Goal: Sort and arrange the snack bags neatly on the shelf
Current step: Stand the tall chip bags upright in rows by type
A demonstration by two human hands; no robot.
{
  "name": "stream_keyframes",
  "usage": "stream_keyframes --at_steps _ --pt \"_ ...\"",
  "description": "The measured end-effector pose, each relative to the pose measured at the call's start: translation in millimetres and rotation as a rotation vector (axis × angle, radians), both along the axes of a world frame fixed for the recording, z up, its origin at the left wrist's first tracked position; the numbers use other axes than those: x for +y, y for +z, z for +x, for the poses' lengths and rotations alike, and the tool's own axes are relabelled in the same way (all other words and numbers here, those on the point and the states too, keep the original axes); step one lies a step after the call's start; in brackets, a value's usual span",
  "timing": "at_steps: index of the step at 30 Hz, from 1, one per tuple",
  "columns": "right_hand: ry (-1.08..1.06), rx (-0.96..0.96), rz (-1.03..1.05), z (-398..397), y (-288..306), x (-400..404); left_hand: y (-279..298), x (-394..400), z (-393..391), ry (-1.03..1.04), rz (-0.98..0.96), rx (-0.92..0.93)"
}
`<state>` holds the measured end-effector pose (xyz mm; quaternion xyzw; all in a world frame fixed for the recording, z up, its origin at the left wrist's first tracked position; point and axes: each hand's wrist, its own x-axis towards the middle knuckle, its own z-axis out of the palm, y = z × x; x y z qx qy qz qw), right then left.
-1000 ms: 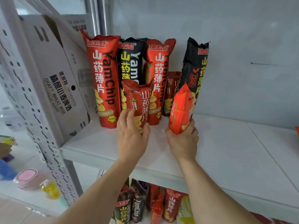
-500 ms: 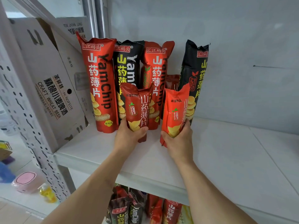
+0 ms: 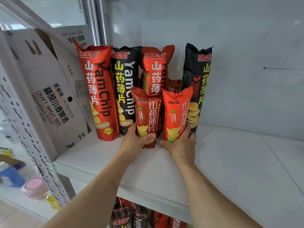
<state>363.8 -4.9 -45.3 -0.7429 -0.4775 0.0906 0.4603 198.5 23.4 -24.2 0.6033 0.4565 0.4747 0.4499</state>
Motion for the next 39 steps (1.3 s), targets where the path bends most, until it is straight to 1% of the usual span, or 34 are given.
stream_keyframes --at_steps 4,8,11,14,17,20,22,23,25,27,29,30,32,35,37,39 --pt "0.018 -0.062 -0.001 -0.3 -1.4 4.2 -1.8 2.8 4.1 0.036 0.003 0.028" --pt "0.064 -0.085 -0.066 0.4 -2.2 6.0 -7.0 4.4 4.0 0.056 0.0 0.019" --pt "0.077 -0.076 -0.074 2.2 -1.9 4.9 -9.8 1.9 -2.0 0.05 -0.003 0.025" --pt "0.098 -0.063 -0.04 2.5 -3.6 1.8 -6.0 -1.5 -6.8 0.02 -0.027 0.046" --pt "0.106 -0.039 -0.009 0.0 -0.2 -4.9 -1.8 -3.3 -10.5 0.014 -0.003 0.088" --pt "0.073 0.009 0.098 -2.7 16.3 -15.6 14.5 -7.6 -20.9 0.116 0.107 0.186" --pt "0.003 0.033 0.252 -6.7 37.9 -21.8 31.6 -8.8 -33.2 0.232 0.213 0.293" --pt "-0.035 0.021 0.335 -10.4 51.9 -23.0 41.9 -8.6 -39.7 0.27 0.273 0.318" --pt "-0.081 -0.03 0.467 -23.4 86.5 -23.4 65.7 -8.6 -52.1 0.304 0.392 0.304" --pt "-0.071 -0.085 0.545 -40.0 124.0 -19.5 89.8 -4.6 -64.0 0.349 0.527 0.282" --pt "-0.003 -0.125 0.557 -55.1 156.4 -9.3 110.1 2.7 -76.3 0.413 0.647 0.241" --pt "0.049 -0.121 0.539 -61.5 169.0 -2.1 117.6 6.9 -82.5 0.435 0.668 0.211" --pt "0.137 -0.103 0.491 -73.9 188.9 12.2 127.7 16.9 -94.2 0.447 0.652 0.162" --pt "0.154 -0.159 0.475 -88.6 210.2 29.1 135.7 36.7 -108.9 0.45 0.616 0.107" --pt "0.13 -0.187 0.485 -92.4 224.3 38.6 140.1 50.5 -117.0 0.427 0.529 0.043" --pt "0.096 -0.176 0.47 -88.4 236.9 49.1 141.8 62.9 -121.3 0.375 0.416 0.011"
